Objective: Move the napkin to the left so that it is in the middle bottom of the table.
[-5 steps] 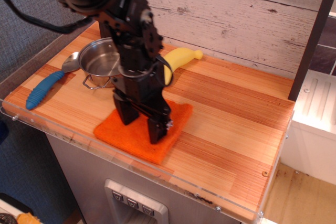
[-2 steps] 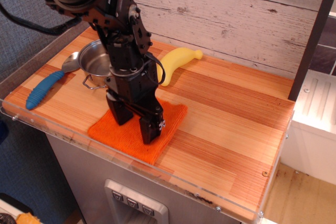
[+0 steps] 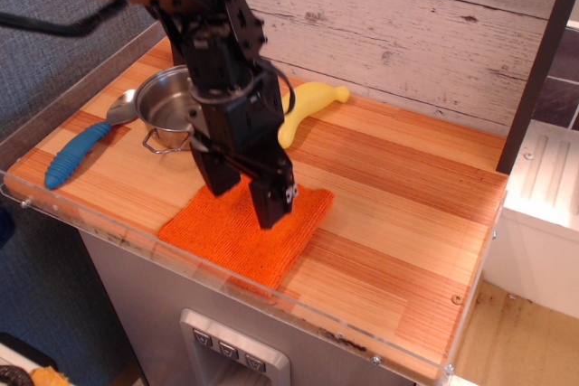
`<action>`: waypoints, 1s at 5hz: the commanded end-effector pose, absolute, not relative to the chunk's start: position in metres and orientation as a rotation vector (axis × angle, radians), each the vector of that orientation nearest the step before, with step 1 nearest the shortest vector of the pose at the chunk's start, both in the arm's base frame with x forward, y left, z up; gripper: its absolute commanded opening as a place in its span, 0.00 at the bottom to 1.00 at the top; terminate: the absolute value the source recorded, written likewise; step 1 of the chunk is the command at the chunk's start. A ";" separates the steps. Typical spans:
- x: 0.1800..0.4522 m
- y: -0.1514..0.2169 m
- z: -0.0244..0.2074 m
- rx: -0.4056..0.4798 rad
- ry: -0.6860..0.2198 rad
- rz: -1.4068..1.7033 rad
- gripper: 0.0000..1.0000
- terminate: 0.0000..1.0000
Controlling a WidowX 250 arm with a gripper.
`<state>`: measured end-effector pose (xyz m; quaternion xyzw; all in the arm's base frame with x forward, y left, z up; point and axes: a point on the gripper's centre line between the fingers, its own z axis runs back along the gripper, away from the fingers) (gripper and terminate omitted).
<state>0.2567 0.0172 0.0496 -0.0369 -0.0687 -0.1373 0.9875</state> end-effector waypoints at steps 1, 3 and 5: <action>0.249 0.016 0.079 0.047 -0.178 -0.206 1.00 0.00; 0.244 0.011 0.083 0.069 -0.134 -0.117 1.00 0.00; 0.244 0.011 0.083 0.069 -0.134 -0.117 1.00 1.00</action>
